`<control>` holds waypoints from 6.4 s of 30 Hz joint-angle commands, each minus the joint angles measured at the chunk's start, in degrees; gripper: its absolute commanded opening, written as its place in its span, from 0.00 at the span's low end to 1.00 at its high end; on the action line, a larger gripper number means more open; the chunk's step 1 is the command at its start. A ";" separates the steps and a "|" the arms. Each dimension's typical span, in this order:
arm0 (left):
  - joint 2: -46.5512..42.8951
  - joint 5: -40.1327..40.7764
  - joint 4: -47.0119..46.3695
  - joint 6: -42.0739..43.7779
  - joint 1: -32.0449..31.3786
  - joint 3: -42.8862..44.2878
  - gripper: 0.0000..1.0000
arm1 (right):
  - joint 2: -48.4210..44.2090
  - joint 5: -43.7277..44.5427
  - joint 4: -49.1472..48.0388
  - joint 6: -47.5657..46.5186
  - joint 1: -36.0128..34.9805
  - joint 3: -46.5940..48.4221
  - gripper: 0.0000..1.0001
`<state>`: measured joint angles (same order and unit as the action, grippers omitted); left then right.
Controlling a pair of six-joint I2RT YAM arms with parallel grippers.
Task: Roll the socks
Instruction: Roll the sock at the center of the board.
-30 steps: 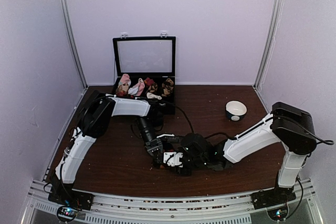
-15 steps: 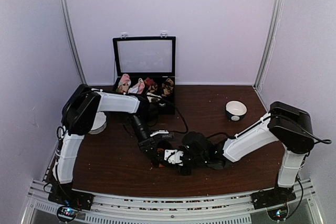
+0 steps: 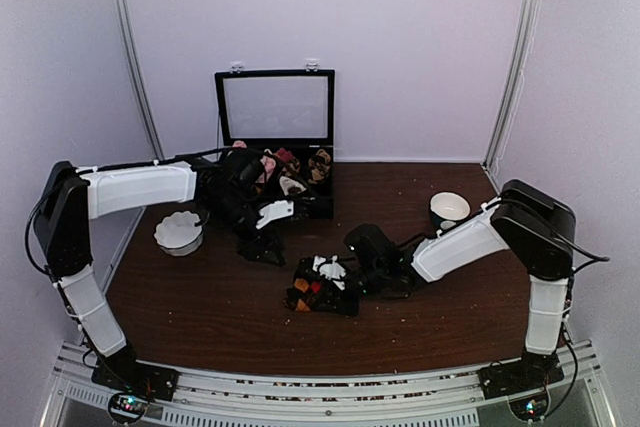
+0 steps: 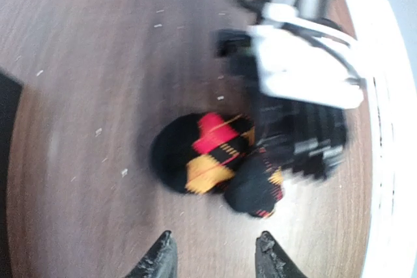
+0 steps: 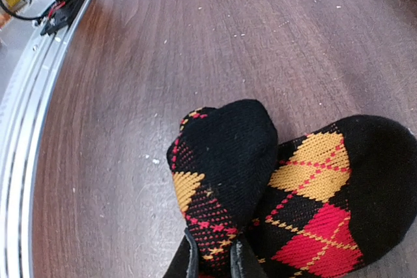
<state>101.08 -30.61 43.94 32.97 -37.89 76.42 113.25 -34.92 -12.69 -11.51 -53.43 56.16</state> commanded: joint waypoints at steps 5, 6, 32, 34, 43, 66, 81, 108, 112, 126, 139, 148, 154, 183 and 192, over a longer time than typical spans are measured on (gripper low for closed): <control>-1.75 -3.59 -7.14 6.05 -2.53 -10.65 0.41 | 9.12 -3.58 21.40 9.14 4.08 4.03 0.00; -1.64 -3.38 -7.30 6.01 -2.69 -10.94 0.41 | 10.45 -4.65 22.49 10.45 4.52 5.03 0.00; 9.16 22.04 -17.87 8.40 -12.47 -7.80 0.45 | 20.51 -11.79 33.40 26.05 7.19 15.72 0.00; 10.24 20.58 -16.49 8.42 -12.47 -6.65 0.28 | 20.06 -11.83 32.97 26.91 7.19 15.65 0.00; 15.53 12.20 -8.15 5.47 -10.85 -2.74 0.00 | 13.52 -8.84 20.27 30.90 7.12 8.98 0.31; 35.47 1.10 12.97 -3.40 -3.78 17.41 0.00 | -9.11 11.02 14.36 28.84 7.16 -10.70 0.49; 42.62 -1.33 21.78 -2.59 -3.02 25.37 0.00 | -34.03 37.45 10.20 23.98 1.42 -22.59 1.00; 47.60 -16.78 27.22 -2.60 3.83 27.03 0.10 | -16.55 12.96 -2.10 -17.48 -5.12 -7.42 0.64; 47.47 -16.61 26.95 -2.78 3.90 26.98 0.14 | -8.42 8.72 4.68 -21.06 -3.51 0.18 0.56; 47.04 -15.66 26.34 -2.72 3.94 27.55 0.56 | 2.68 8.49 15.45 -28.26 0.31 9.41 0.40; 28.54 -12.23 18.90 -1.96 6.66 15.91 0.98 | 9.02 10.46 19.50 -25.39 0.60 9.94 0.26; 14.37 -2.83 5.62 -4.04 9.73 3.56 0.98 | 12.01 6.10 25.06 -17.46 1.01 13.04 0.10; -1.84 5.87 -4.94 -5.10 10.66 -4.41 0.98 | 12.67 -0.21 28.14 -10.01 1.85 14.36 0.08; -6.64 11.91 -12.97 15.38 -6.94 -12.90 0.94 | 20.53 -17.30 22.94 37.30 8.83 20.62 0.03; 3.94 16.12 -16.62 19.65 -8.14 -5.64 0.75 | 23.16 -16.08 23.22 38.95 10.21 20.74 0.01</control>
<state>104.64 -15.94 32.12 49.69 -45.60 67.90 129.69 -58.76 -0.32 25.54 -43.62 80.29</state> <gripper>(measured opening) 0.760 0.045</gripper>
